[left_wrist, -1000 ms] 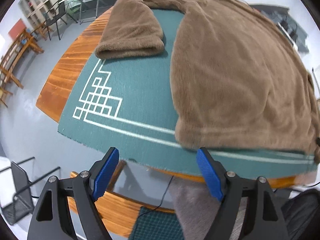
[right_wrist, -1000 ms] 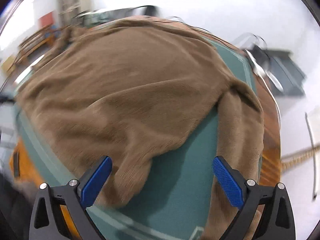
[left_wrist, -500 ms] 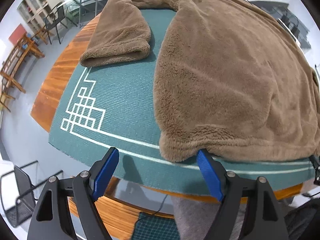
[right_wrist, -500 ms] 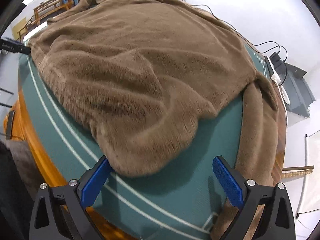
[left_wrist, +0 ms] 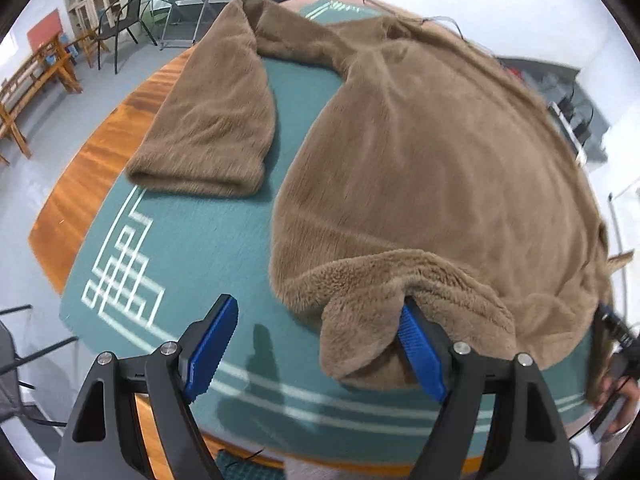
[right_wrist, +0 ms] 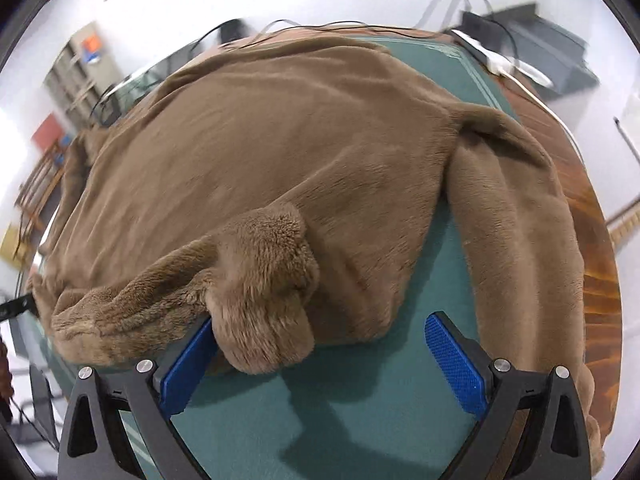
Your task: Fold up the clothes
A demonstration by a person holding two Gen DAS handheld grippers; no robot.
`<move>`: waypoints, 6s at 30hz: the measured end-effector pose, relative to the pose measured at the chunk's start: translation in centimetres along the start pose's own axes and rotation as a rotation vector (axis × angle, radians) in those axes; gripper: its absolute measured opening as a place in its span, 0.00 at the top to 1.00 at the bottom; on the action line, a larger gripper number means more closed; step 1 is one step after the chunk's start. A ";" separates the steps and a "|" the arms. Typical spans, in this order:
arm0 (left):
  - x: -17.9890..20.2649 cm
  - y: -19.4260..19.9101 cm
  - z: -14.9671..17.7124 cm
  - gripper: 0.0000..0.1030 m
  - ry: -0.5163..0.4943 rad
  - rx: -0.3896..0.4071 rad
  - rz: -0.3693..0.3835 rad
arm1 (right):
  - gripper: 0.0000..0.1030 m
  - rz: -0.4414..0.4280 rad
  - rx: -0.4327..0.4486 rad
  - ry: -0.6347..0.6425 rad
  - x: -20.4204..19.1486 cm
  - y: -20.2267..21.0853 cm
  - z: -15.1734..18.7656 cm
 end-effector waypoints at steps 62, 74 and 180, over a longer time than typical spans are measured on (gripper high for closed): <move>0.0 -2.7 -3.2 0.19 -0.020 0.025 -0.068 | 0.44 0.168 0.074 0.272 -1.6 -0.1 -3.5; -4.1 0.7 -3.2 0.17 0.005 0.051 -0.092 | 0.84 0.080 -0.001 0.256 -2.1 3.9 -1.1; 3.7 -8.0 -24.7 0.00 -0.198 0.015 0.127 | 0.00 0.093 -0.115 0.140 0.1 1.8 -3.1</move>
Point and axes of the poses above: each gripper's, at about its wrist camera, not at the fingertips, and y roughly against the way its jaws point, x to its right, z to its underside, the point moved 10 cm from there along -y, roughly the way its jaws point, and after that the axes turned 13 degrees about -z, right-handed, at the moved point
